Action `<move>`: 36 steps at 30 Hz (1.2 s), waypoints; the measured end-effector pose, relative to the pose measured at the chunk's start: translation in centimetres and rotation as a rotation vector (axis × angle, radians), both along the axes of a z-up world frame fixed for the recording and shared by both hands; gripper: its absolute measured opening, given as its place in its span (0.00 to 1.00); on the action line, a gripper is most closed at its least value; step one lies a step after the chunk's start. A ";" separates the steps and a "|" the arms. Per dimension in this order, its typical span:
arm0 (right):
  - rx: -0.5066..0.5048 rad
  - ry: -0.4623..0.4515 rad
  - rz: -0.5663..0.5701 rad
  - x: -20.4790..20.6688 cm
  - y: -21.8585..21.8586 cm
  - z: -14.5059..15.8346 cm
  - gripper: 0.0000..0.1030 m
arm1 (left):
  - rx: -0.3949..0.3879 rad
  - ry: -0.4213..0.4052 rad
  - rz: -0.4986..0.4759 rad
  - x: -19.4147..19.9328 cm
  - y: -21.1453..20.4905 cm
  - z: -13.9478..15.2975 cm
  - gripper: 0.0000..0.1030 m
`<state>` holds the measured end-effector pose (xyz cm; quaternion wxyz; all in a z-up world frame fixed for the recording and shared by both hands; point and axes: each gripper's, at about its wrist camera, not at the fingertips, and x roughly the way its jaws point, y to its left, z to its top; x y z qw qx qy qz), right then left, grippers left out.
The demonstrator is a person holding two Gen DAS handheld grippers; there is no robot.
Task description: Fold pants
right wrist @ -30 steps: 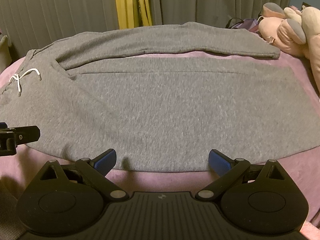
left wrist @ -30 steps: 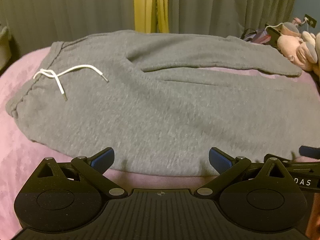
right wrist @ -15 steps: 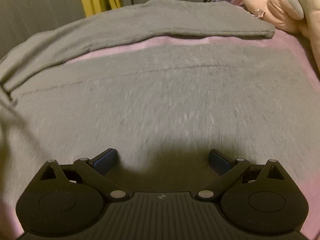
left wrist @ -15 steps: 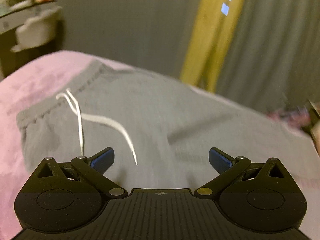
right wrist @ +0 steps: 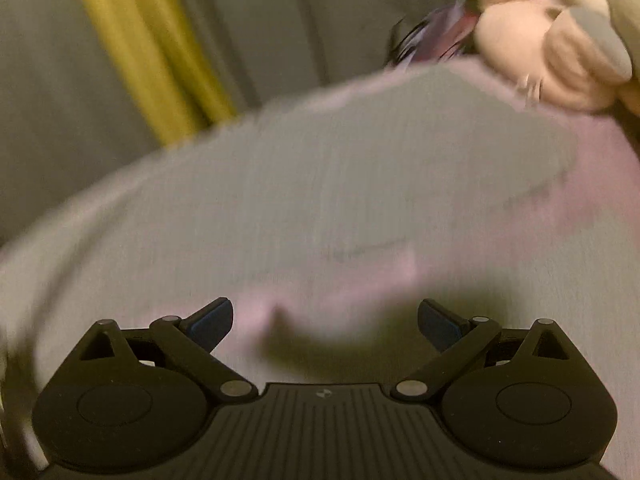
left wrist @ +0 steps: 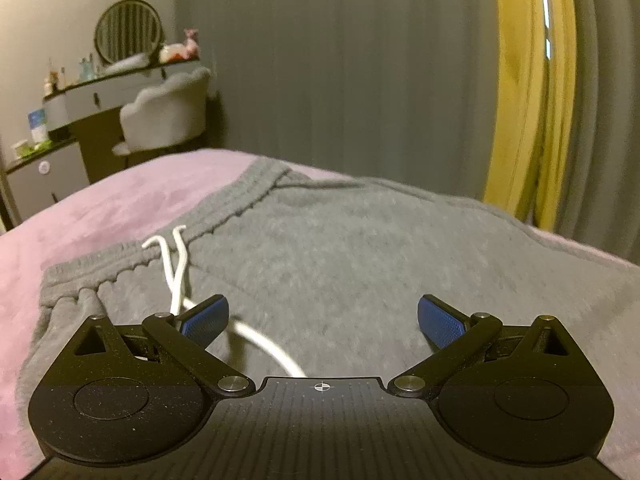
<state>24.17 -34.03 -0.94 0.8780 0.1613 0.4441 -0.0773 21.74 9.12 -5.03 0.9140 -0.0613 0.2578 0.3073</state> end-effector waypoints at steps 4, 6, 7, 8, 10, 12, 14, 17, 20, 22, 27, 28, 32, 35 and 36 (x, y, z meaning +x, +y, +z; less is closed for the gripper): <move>0.035 -0.063 -0.121 9.1 -3.0 0.4 0.75 | -0.016 0.066 -0.012 1.8 0.1 -2.7 1.00; 0.024 -0.080 -0.186 12.7 -4.2 0.1 0.61 | 0.019 0.093 -0.004 2.4 -0.3 -3.2 1.00; 0.019 -0.072 -0.221 14.5 -4.8 -0.3 0.57 | 0.027 0.091 -0.002 2.4 -0.4 -3.3 1.00; 0.021 -0.055 -0.253 15.9 -5.1 -0.8 0.57 | 0.025 0.089 0.002 2.4 -0.4 -3.4 1.00; 0.015 0.009 -0.319 19.0 -5.8 -2.3 0.57 | 0.019 0.083 0.010 2.4 -0.3 -3.6 1.00; -0.023 0.033 -0.342 20.8 -5.5 -3.5 0.61 | 0.014 0.077 0.015 2.4 -0.2 -3.7 1.00; -0.046 0.066 -0.360 22.4 -5.8 -4.6 0.61 | 0.014 0.076 0.020 2.4 -0.3 -3.8 1.00; -0.076 0.110 -0.372 23.0 -5.4 -6.6 0.49 | 0.011 0.077 0.022 2.4 -0.4 -3.7 1.00; -0.165 0.092 -0.343 22.6 -4.9 -6.8 0.06 | -0.011 0.071 0.022 2.4 0.0 -3.8 1.00; -0.116 0.038 -0.342 20.7 -5.4 -5.5 0.05 | -0.026 0.067 0.021 2.4 0.2 -3.8 1.00; 0.022 -0.277 -0.339 8.3 -6.1 1.2 0.05 | -0.055 0.056 0.013 2.3 0.7 -3.7 1.00; 0.024 -0.314 -0.342 5.3 -5.7 2.3 0.05 | -0.062 0.049 0.009 2.2 0.8 -3.5 1.00; 0.025 -0.379 -0.363 -7.0 -4.6 3.2 0.05 | -0.131 0.010 -0.023 1.3 1.8 -2.9 1.00; 0.035 -0.274 -0.420 -12.5 -5.4 0.0 0.03 | -0.178 -0.021 -0.063 0.5 2.2 -2.2 1.00; 0.025 -0.226 -0.446 -13.4 -5.8 -0.9 0.03 | -0.194 -0.030 -0.078 0.2 2.3 -2.0 1.00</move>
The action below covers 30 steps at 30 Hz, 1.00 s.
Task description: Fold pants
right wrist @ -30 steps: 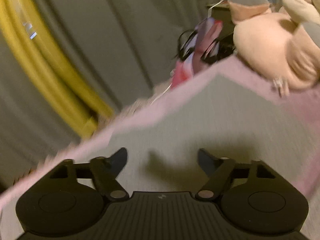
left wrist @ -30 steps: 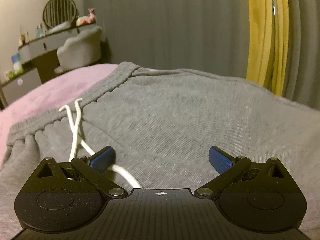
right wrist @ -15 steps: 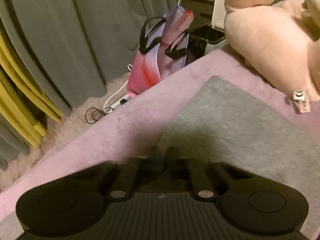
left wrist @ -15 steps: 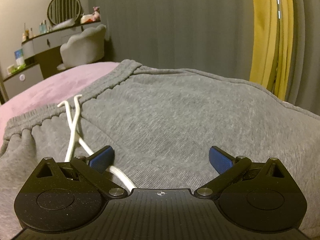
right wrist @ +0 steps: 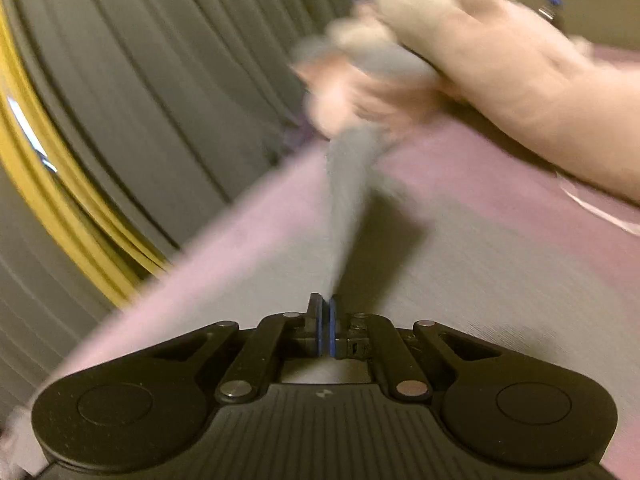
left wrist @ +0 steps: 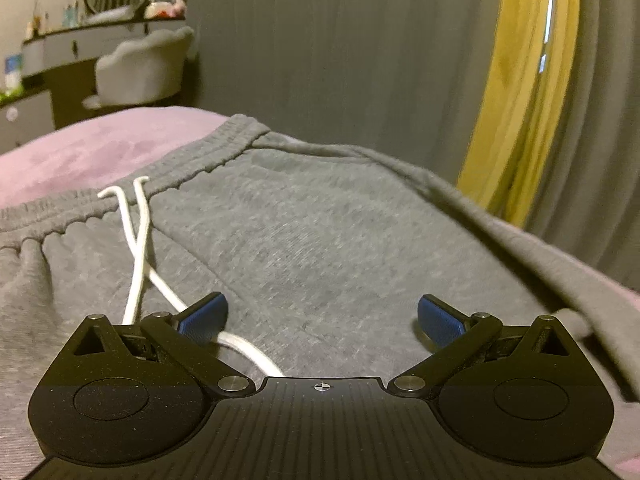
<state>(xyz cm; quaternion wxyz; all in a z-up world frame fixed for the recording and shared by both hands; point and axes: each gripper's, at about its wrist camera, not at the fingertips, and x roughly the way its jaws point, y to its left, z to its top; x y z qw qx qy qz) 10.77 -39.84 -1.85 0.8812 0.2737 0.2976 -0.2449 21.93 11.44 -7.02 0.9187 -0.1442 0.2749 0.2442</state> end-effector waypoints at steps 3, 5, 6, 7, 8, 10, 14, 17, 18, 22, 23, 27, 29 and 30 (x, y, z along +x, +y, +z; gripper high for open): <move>0.150 0.021 -0.054 -1.8 -2.6 -2.3 0.10 | -0.042 -0.005 -0.038 -0.5 0.2 0.8 1.00; 0.289 -0.050 -0.087 -2.2 -4.1 -3.1 0.19 | -0.081 -0.002 -0.065 -0.6 0.3 1.5 1.00; 0.327 -0.093 -0.091 -2.2 -4.3 -3.5 0.32 | -0.112 0.001 -0.081 -0.5 0.3 2.0 1.00; 0.361 -0.114 -0.087 -2.0 -4.4 -3.9 0.49 | -0.147 -0.005 -0.103 -0.3 0.5 2.5 1.00; 0.391 -0.121 -0.089 -1.8 -4.5 -4.3 0.55 | -0.189 -0.019 -0.139 0.0 0.6 3.1 1.00; 0.466 -0.168 -0.098 -1.0 -5.3 -5.7 0.56 | -0.263 -0.045 -0.234 1.6 1.1 4.5 1.00; 0.543 -0.258 -0.093 -0.3 -5.2 -6.9 0.20 | -0.374 -0.047 -0.348 7.3 2.2 6.4 1.00; 0.496 -0.248 -0.048 0.2 -4.8 -6.5 0.10 | -0.502 -0.034 -0.335 11.9 3.2 6.2 1.00; 0.486 -0.243 -0.040 0.3 -4.8 -6.4 0.11 | -0.536 -0.013 -0.339 13.3 3.3 5.6 1.00; 0.493 -0.242 -0.042 1.1 -5.2 -6.5 0.18 | -0.619 0.126 -0.285 17.4 3.3 2.4 0.83; 0.496 -0.244 -0.043 1.2 -5.2 -6.5 0.18 | -0.651 0.146 -0.268 18.0 3.5 1.5 0.77; 0.511 -0.235 -0.048 0.4 -5.6 -6.8 0.08 | -0.774 0.148 -0.237 19.2 4.0 0.5 0.04; 0.537 -0.238 -0.068 -0.3 -5.8 -6.9 0.05 | -0.809 0.143 -0.230 18.5 4.1 1.2 0.06; 0.550 -0.240 -0.074 -0.5 -6.0 -6.7 0.05 | -0.773 0.111 -0.251 17.8 4.0 2.3 0.06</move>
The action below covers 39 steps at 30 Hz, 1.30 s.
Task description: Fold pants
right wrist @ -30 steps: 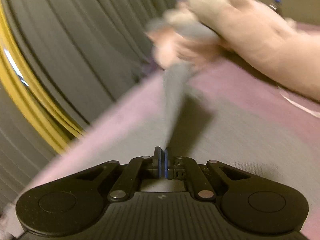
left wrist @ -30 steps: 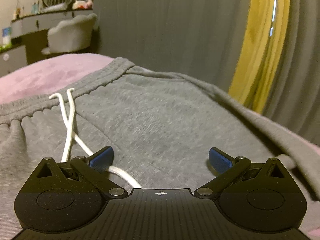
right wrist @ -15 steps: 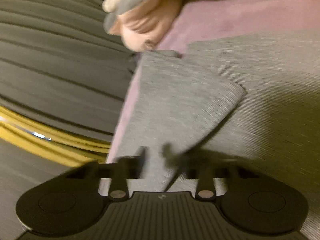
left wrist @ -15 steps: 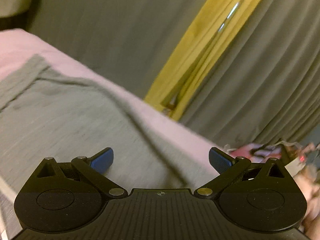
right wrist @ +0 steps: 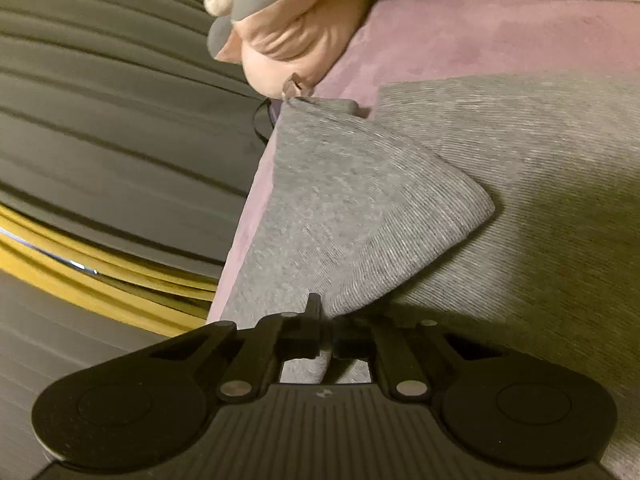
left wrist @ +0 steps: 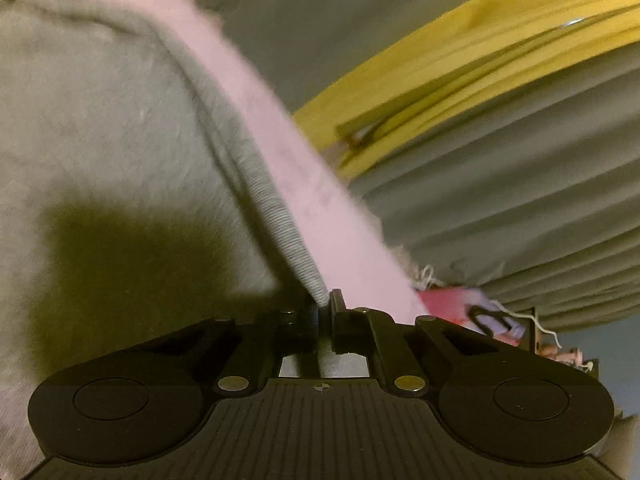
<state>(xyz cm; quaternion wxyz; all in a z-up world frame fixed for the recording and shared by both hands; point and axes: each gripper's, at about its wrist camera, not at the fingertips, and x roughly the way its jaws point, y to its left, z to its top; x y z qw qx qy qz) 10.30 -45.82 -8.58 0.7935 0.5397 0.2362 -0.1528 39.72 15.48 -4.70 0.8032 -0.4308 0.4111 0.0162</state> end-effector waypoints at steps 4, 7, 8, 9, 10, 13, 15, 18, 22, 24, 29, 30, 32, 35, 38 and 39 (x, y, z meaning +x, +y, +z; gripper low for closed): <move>-0.016 -0.055 -0.007 -1.4 -0.3 2.9 0.04 | 0.098 -0.145 -0.074 -4.4 0.1 5.7 0.06; -0.026 -0.108 0.010 -3.2 -1.0 6.0 0.04 | 0.107 -0.242 -0.124 -10.2 0.8 9.8 0.06; -0.022 -0.121 0.014 -4.0 -1.4 6.9 0.04 | 0.115 -0.268 -0.145 -12.6 1.2 10.9 0.06; -0.027 -0.129 0.014 -4.9 -1.8 7.8 0.04 | 0.127 -0.287 -0.162 -14.9 1.3 11.8 0.06; -0.045 -0.141 0.022 -6.0 -2.2 8.9 0.04 | 0.142 -0.303 -0.185 -17.7 1.5 12.5 0.06; -0.125 -0.145 0.059 -9.4 -2.8 11.6 0.04 | 0.157 -0.298 -0.221 -25.6 2.2 13.0 0.07; -0.167 -0.113 0.082 -11.4 -3.2 13.0 0.04 | 0.155 -0.255 -0.219 -30.3 2.5 11.6 0.07; -0.197 -0.060 0.091 -14.1 -3.8 13.9 0.04 | 0.151 -0.135 -0.205 -34.5 2.1 8.2 0.08; -0.189 0.074 0.054 -15.9 -4.6 11.4 0.05 | 0.171 -0.041 -0.175 -35.1 3.0 4.7 0.21; -0.174 0.140 0.061 -16.3 -4.9 10.0 0.05 | 0.189 -0.067 -0.127 -35.1 4.6 5.0 0.56; -0.165 0.199 0.058 -16.7 -4.5 8.2 0.15 | 0.329 -0.037 0.022 -32.9 7.7 4.5 0.79; -0.157 0.198 0.057 -16.5 -4.4 8.0 0.18 | 0.351 0.009 0.050 -31.8 8.5 3.8 0.79; -0.142 0.206 0.054 -15.8 -4.5 7.6 0.24 | 0.326 0.060 0.104 -30.5 8.7 2.5 0.77; -0.132 0.214 0.063 -15.1 -4.4 7.2 0.24 | 0.197 0.118 0.170 -29.2 10.7 0.5 0.41; -0.166 0.232 0.078 -14.5 -4.0 7.5 0.11 | 0.136 0.105 0.211 -28.9 11.1 0.2 0.14; -0.201 0.254 0.084 -14.2 -3.8 8.0 0.05 | 0.143 0.057 0.219 -29.1 11.3 1.4 0.12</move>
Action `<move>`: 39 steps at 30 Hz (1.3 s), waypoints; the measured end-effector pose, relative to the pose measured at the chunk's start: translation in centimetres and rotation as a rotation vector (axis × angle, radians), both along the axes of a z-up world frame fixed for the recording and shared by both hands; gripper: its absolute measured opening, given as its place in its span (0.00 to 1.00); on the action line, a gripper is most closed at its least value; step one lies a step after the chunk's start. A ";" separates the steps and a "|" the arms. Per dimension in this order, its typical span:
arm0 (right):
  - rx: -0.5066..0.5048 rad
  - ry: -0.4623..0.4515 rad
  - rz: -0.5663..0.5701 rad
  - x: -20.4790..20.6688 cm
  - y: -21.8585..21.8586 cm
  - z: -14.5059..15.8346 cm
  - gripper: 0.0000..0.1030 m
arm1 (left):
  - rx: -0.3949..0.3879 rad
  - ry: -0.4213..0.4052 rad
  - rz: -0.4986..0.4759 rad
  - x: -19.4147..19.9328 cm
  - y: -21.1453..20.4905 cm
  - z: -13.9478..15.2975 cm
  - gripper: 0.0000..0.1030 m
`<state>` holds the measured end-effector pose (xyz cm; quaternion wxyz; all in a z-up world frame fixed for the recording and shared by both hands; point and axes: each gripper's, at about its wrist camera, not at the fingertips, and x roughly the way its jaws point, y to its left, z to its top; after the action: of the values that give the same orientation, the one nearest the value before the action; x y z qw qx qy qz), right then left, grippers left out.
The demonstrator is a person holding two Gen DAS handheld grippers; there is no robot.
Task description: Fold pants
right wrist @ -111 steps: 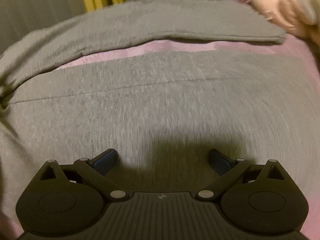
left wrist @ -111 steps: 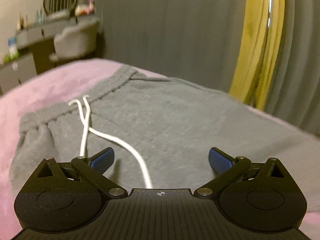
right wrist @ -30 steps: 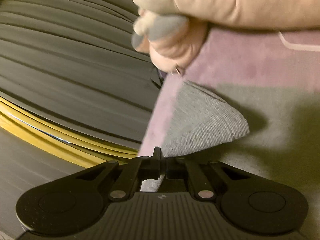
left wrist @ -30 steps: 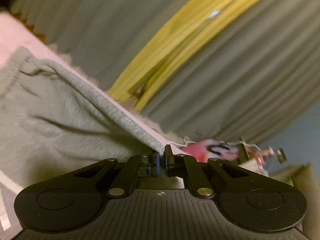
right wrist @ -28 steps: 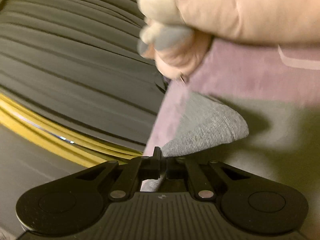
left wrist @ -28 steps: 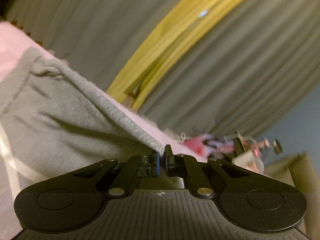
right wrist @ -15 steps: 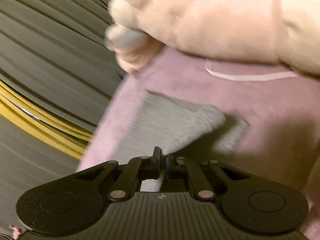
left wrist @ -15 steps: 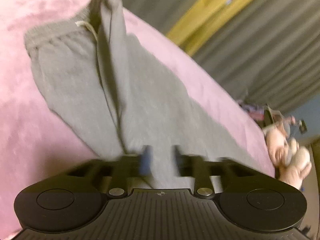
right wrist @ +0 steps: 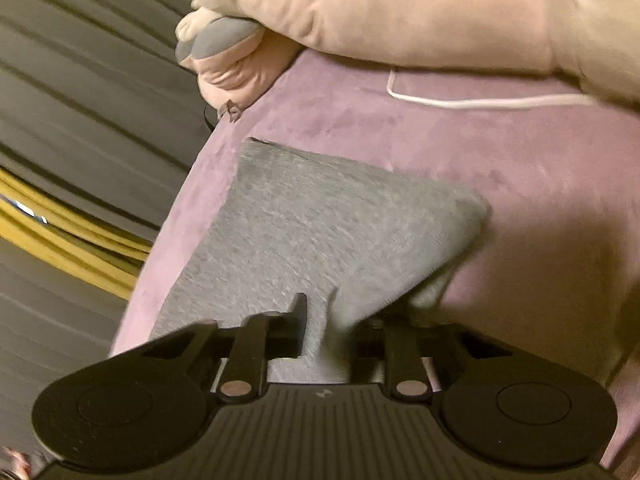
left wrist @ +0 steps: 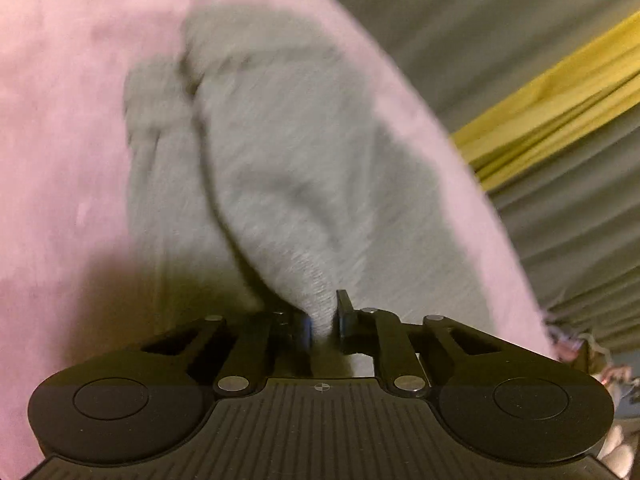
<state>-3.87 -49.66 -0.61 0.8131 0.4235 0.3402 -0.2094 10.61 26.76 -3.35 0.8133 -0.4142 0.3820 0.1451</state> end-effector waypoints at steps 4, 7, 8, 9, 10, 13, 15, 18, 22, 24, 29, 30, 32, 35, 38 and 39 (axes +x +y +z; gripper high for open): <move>-0.110 -0.069 0.034 0.4 0.6 3.7 0.04 | 0.077 -0.175 -0.056 -2.4 -1.1 4.0 0.11; -0.155 -0.155 0.017 -1.2 0.4 6.3 0.04 | 0.188 -0.125 -0.126 -3.8 -1.4 4.2 0.16; -0.187 -0.157 0.022 -1.6 0.4 6.5 0.04 | 0.229 -0.068 -0.145 -3.5 -1.8 2.9 0.21; -0.243 -0.132 0.033 -1.7 0.6 6.4 0.05 | 0.279 0.011 -0.157 -3.3 -2.0 1.8 0.26; -0.283 -0.087 0.048 -1.6 0.6 5.9 0.06 | 0.319 0.107 -0.163 -3.1 -2.2 0.5 0.30; -0.328 0.107 0.053 -0.9 0.3 3.5 0.08 | 0.320 0.160 -0.098 -4.8 -1.5 -0.2 0.57; -0.360 0.190 0.021 -1.4 0.0 3.1 0.15 | 0.313 0.143 -0.037 -5.8 -0.7 1.3 0.65; -0.505 0.266 -0.043 -2.4 0.1 5.0 0.40 | 0.406 0.131 -0.018 -6.7 -0.4 4.1 0.67; -0.648 0.217 -0.098 -2.6 1.6 8.9 0.46 | 0.541 0.024 -0.089 -6.5 -3.6 6.7 0.83; -0.625 0.125 -0.030 -1.6 3.7 9.8 0.53 | 0.530 -0.024 -0.188 -5.2 -6.6 6.7 0.87; -0.564 0.052 0.496 3.5 13.6 6.3 0.79 | 0.559 0.032 -0.436 -1.8 -14.9 3.1 0.91; -0.529 0.072 0.631 4.5 16.1 4.7 0.79 | 0.558 0.073 -0.483 -1.0 -16.3 2.1 0.91; -0.526 0.129 0.783 5.8 19.6 2.0 0.79 | 0.550 0.154 -0.531 0.5 -18.0 0.3 0.90; -0.567 0.262 0.868 7.4 21.7 -0.4 0.81 | 0.558 0.187 -0.502 1.4 -18.2 -0.7 0.92; -0.462 0.294 0.790 8.3 18.9 -1.0 0.93 | 0.515 0.174 -0.445 1.8 -16.9 -1.0 0.92; -0.439 0.301 0.745 8.4 17.6 -1.1 0.93 | 0.509 0.169 -0.426 1.7 -16.3 -1.0 0.92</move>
<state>4.57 -32.10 -1.66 0.8449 0.0546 0.5313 -0.0290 12.30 10.41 -4.38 0.8681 -0.0956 0.4775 0.0965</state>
